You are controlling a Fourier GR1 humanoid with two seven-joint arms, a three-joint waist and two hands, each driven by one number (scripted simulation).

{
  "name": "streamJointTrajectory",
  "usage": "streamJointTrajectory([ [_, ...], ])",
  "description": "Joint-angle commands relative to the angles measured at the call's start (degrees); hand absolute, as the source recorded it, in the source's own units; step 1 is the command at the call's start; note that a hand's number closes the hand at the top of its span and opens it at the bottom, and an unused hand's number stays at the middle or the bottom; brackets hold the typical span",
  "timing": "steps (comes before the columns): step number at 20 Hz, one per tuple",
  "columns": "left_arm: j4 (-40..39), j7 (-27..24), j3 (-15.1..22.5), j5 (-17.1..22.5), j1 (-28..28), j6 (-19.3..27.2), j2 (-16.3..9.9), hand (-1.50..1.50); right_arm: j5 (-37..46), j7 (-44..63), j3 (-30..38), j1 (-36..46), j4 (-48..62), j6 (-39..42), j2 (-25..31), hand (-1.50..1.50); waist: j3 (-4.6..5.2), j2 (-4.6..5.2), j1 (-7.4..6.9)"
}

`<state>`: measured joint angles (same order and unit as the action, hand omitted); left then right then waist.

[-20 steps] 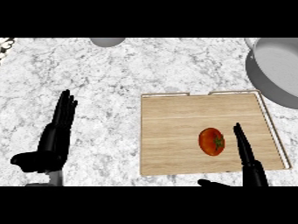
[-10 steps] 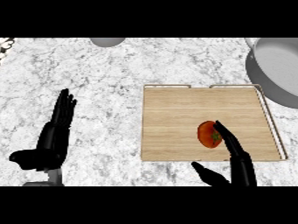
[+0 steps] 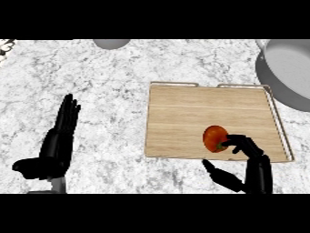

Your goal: Pick the tomato from the tray and place it in the pot

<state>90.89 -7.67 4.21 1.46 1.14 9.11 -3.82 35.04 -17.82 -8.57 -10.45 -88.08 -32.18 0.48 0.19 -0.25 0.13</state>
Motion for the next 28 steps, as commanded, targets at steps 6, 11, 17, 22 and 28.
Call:
streamJointTrajectory([
  [6, 0.7, 0.8, 1.9, -0.9, -3.0, -0.8, 1.1, 0.00, 8.4, 23.3, 12.2, 15.3, 13.5, 1.4, 4.4, 1.50, 0.39, 3.04, -4.24],
  [11, 0.9, 0.0, 3.0, -1.2, -3.3, -1.8, 0.8, 0.00, 11.7, 34.7, 17.9, 21.3, 18.1, 4.5, 10.2, 1.50, 0.85, 4.51, -7.97],
  [17, 0.1, 0.7, 4.8, -1.6, -5.7, -2.7, 1.5, 0.00, 21.3, 50.0, 22.1, 37.2, 25.3, 7.2, 18.9, 1.50, 0.64, 4.02, -11.13],
  [22, -0.8, 1.5, 6.6, -2.6, -7.1, -3.0, 2.2, 0.00, 32.0, 61.7, 21.6, 49.9, 32.8, 10.3, 24.5, 1.50, 0.45, 3.79, -12.62],
  [28, -1.1, 1.8, 7.2, -2.6, -7.4, -2.9, 3.0, 0.00, 43.2, 76.5, 20.4, 61.9, 43.2, 15.7, 28.2, 1.50, 0.20, 3.63, -12.52],
])
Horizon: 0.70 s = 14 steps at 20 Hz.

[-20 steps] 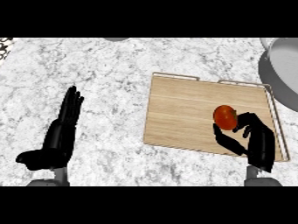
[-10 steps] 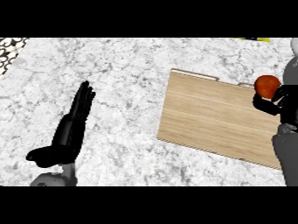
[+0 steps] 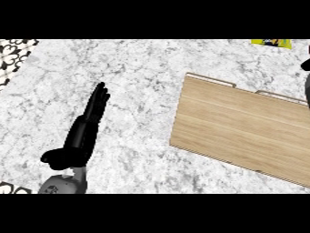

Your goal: Pick the tomato from the tray and place it in the pot

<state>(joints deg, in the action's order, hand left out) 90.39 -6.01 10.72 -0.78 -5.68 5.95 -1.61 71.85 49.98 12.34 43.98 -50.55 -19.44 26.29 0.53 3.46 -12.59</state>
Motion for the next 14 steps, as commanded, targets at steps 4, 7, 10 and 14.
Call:
streamJointTrajectory([
  [4, -0.8, 0.9, -1.1, 0.1, -2.4, 1.2, 0.8, 0.00, 11.7, 16.0, -1.0, 13.7, 12.3, 4.1, 1.9, 1.50, -0.39, 0.00, 1.31],
  [7, -1.6, -0.2, -1.2, -0.2, -0.4, 1.0, 0.1, 0.00, 14.7, 19.0, -0.7, 17.9, 16.5, 4.2, 2.0, 1.50, -0.46, -0.30, 2.07],
  [10, -1.4, 0.5, -1.3, -0.3, -0.1, 1.8, 0.6, 0.00, 17.4, 21.2, -0.4, 20.2, 20.6, 4.6, 2.0, 1.50, -0.52, -0.76, 3.60],
  [14, -1.8, -0.2, -2.9, -0.1, -0.5, 2.3, 0.2, 0.00, 19.0, 21.6, 1.3, 22.6, 24.9, 3.2, 2.8, 1.50, -0.58, -0.92, 5.12],
])
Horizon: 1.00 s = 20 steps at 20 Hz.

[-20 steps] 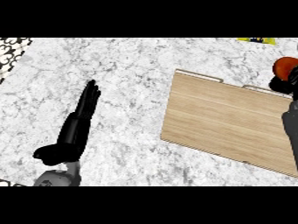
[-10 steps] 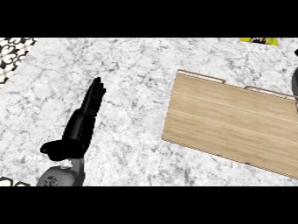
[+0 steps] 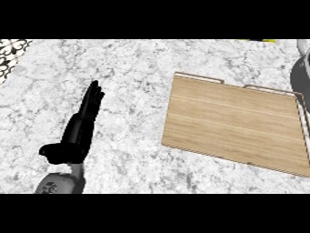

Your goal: Pick the tomato from the tray and place it in the pot

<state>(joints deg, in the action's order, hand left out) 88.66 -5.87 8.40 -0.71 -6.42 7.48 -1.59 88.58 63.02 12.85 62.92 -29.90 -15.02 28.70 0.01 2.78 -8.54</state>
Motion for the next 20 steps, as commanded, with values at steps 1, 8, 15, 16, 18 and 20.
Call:
streamJointTrajectory([
  [1, -0.4, -0.5, -0.6, -0.1, 1.4, 0.7, 0.1, 0.00, 1.9, 7.7, 1.8, 2.2, 5.3, -3.0, 1.2, 1.50, -0.12, -0.21, 1.56],
  [8, 1.3, -1.8, -1.8, 0.2, 5.4, 1.0, -0.9, 0.00, 2.6, 4.8, 5.2, 0.6, 10.1, -6.7, 4.7, 1.50, -0.15, -1.07, 3.67],
  [15, 1.8, 0.6, -3.5, 1.1, 2.8, 0.7, -1.8, 0.00, -1.9, -1.1, 11.1, -2.0, 14.8, -12.0, 4.5, 1.50, -0.24, -1.11, 4.51],
  [16, 1.7, -2.2, -3.2, 2.3, 5.6, -1.1, -1.9, 0.00, -3.4, -1.9, 12.6, -2.7, 14.8, -13.4, 4.8, 1.50, -0.25, -0.97, 4.06],
  [18, 2.5, -1.7, -1.5, 0.6, 6.1, 0.9, -0.1, 0.00, -5.1, -4.7, 14.2, -4.9, 16.1, -14.9, 4.1, 1.50, -0.26, -1.25, 4.78],
  [20, 3.1, -0.1, -4.0, 2.6, 4.5, -1.1, -2.6, 0.00, -6.0, -4.7, 15.5, -5.4, 17.4, -15.1, 4.6, 1.50, -0.28, -1.01, 4.31],
])
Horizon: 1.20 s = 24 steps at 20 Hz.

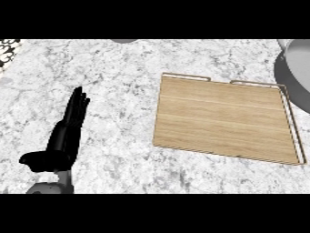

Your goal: Pick the tomato from the tray and place it in the pot

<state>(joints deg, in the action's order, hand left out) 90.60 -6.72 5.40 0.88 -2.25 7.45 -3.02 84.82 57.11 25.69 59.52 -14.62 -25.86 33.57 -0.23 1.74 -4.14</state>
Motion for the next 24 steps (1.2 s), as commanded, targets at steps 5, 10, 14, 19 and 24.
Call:
streamJointTrajectory([
  [5, -0.2, -0.3, 0.3, -0.8, 0.4, 0.7, 0.5, 0.00, -6.5, 2.8, 7.2, -3.2, 4.7, -1.3, 1.0, 1.50, -0.02, -0.08, 0.55],
  [10, -2.5, -1.7, -1.8, 0.4, -1.2, -0.1, -0.1, 0.00, -11.7, -2.8, 11.8, -5.8, 5.1, -2.1, 0.9, -1.50, -0.04, -0.14, 1.08],
  [14, -1.1, -0.6, -1.2, 0.1, -0.4, 0.3, 0.0, 0.00, -14.2, -11.0, 13.6, -7.1, -0.3, -13.5, -0.8, -1.50, -0.17, -0.14, 0.72],
  [19, -0.2, 0.1, -0.8, 0.2, -0.2, 0.8, 0.8, 0.00, -19.3, -20.8, 17.3, -8.6, -8.8, -30.2, -3.6, -1.50, -0.28, -0.70, 1.82],
  [24, -0.1, -0.4, -1.1, 0.2, 0.9, 0.5, 0.5, 0.00, -26.9, -27.2, 22.0, -8.6, -11.9, -36.7, -4.6, -1.50, -0.12, -0.70, 1.45],
])
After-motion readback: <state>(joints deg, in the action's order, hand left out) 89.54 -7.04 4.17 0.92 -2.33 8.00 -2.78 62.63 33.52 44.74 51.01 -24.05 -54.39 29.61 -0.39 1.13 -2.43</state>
